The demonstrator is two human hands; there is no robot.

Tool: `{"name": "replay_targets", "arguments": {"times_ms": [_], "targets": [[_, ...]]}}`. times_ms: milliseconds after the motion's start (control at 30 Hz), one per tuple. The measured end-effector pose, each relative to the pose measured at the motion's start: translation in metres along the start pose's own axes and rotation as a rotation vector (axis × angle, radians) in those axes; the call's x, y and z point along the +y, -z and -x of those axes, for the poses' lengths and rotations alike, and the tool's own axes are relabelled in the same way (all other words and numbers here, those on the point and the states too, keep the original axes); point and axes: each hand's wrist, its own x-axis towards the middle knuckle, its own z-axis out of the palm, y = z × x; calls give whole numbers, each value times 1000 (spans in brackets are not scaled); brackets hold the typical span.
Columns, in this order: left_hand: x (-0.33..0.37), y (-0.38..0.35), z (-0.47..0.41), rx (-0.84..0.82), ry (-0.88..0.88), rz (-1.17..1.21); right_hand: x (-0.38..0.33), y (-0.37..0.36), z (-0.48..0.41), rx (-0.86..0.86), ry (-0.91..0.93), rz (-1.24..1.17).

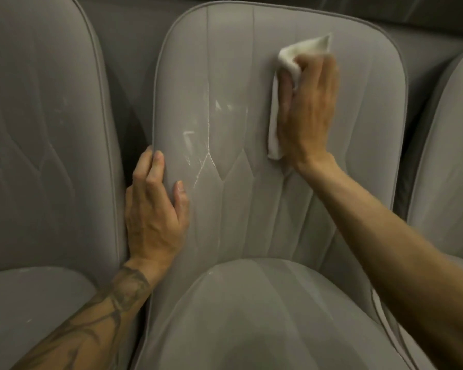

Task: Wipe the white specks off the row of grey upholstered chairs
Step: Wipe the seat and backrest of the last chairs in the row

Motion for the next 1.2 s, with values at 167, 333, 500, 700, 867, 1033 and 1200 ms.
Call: {"name": "replay_targets", "arguments": {"times_ms": [167, 333, 500, 700, 867, 1033, 1200], "targets": [[-1, 0, 1, 3, -3, -1, -46, 22, 69, -350, 165, -118], [-1, -2, 1, 4, -5, -5, -23, 7, 10, -219, 208, -64], [-4, -3, 3, 12, -12, 2, -49, -13, 2, -92, 18, -97], [-3, -3, 2, 3, -3, -4, -43, 20, 48, -370, 384, -126], [-4, -4, 2, 5, -6, -11, -44, -25, -27, -14, 95, -31], [-4, -2, 2, 11, -17, -9, -64, 14, 91, -317, 200, -156], [-2, -1, 2, 1, -11, 2, -34, 0, 38, -199, 282, -85]]}}
